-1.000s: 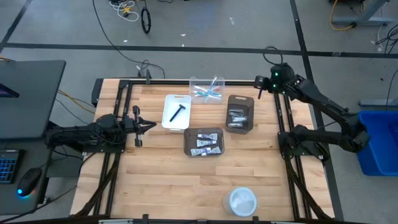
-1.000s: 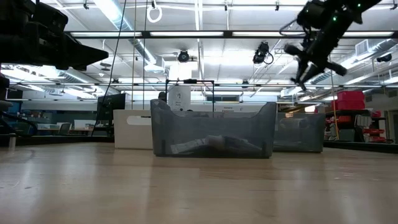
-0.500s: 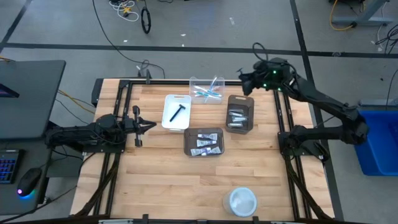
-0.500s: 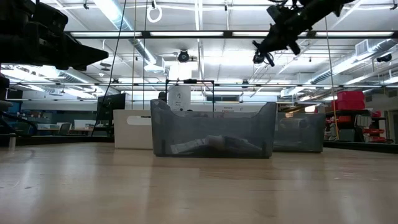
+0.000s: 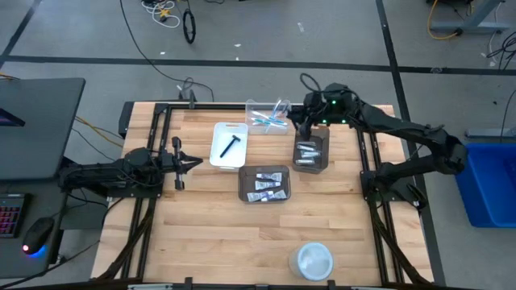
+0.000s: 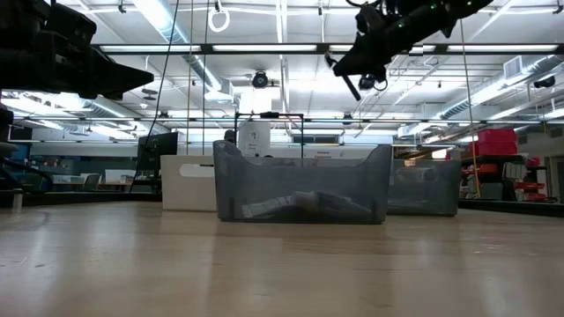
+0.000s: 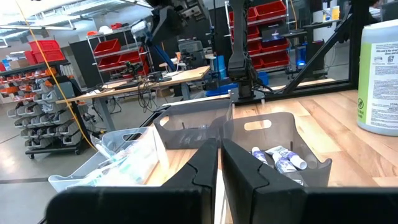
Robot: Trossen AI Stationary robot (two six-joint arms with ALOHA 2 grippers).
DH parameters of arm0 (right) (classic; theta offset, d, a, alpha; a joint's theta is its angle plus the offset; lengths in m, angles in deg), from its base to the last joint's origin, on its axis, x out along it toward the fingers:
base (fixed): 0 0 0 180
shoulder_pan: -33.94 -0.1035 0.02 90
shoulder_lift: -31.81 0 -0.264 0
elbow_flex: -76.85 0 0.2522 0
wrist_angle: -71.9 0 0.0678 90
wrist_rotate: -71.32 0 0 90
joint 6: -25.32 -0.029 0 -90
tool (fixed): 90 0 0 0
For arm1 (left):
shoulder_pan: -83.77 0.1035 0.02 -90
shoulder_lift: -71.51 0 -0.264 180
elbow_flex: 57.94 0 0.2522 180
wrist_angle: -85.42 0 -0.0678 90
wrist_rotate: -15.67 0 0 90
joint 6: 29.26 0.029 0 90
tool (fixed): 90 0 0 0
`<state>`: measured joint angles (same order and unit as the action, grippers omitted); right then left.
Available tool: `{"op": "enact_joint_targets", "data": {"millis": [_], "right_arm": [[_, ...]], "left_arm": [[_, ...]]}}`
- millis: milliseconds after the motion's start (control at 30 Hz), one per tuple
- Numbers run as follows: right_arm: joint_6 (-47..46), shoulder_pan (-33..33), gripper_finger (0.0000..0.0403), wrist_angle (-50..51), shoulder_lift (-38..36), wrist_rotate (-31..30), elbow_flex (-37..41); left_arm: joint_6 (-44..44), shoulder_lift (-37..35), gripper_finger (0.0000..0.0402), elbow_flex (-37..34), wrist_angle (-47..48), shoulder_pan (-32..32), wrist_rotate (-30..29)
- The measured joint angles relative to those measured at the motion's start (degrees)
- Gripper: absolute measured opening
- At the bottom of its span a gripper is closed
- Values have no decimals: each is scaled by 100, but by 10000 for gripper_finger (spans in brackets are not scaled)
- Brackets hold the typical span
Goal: Pick & Place Travel size toiletries
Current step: Put the blue razor into the white bin
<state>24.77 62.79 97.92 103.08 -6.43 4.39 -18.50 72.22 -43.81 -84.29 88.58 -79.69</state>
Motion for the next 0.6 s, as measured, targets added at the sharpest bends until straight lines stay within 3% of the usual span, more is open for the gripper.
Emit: {"op": "enact_joint_targets", "data": {"millis": [300,467,600], "right_arm": [[97,-389,55,-97,236,-2,2],[657,-546,55,-101,236,36,2],[1124,-761,55,-245,236,412,2]], "left_arm": [[1,0,27,0,0,0,0],[1,0,27,1,0,-1,0],[1,2,27,1,0,-1,0]]}}
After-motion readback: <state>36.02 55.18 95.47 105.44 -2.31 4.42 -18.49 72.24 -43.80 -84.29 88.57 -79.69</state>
